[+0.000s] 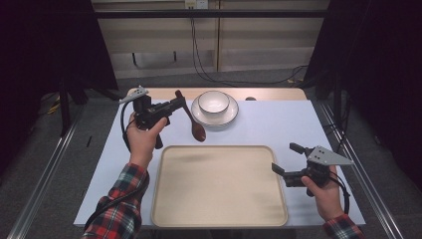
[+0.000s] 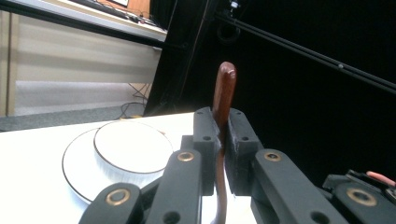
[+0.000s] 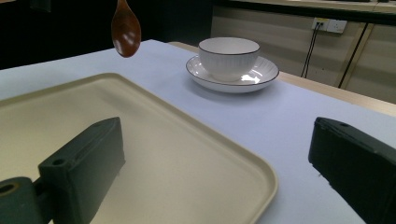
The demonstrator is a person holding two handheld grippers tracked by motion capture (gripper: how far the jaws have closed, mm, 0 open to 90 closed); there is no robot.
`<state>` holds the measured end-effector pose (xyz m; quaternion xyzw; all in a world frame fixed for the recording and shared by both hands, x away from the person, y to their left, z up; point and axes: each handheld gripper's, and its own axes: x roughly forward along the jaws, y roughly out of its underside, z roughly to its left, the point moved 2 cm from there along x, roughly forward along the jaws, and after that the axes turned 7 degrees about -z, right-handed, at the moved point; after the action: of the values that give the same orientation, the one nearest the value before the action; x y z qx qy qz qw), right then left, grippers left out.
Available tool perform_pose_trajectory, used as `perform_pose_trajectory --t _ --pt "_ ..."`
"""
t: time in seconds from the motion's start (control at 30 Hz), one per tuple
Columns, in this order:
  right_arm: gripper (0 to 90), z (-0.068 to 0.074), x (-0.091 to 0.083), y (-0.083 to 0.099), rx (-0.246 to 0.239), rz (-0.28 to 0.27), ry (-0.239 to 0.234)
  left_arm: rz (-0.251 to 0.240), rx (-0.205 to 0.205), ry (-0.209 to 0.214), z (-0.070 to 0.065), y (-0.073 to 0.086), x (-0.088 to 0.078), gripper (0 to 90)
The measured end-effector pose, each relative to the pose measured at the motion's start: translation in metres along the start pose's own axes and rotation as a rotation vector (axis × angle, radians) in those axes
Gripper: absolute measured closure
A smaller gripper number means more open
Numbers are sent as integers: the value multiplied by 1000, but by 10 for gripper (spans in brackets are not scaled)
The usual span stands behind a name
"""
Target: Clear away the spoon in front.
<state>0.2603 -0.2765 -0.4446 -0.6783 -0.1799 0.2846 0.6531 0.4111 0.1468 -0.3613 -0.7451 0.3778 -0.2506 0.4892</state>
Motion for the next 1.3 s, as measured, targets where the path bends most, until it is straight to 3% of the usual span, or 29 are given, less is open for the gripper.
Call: perform_pose_trajectory --t 0.87,1.3 --pt "32 0 1 0 -7 2 -4 94 -10 86 -21 19 -13 844" --pt "33 1 1 1 -11 8 -6 142 10 118 -34 27 -13 844"
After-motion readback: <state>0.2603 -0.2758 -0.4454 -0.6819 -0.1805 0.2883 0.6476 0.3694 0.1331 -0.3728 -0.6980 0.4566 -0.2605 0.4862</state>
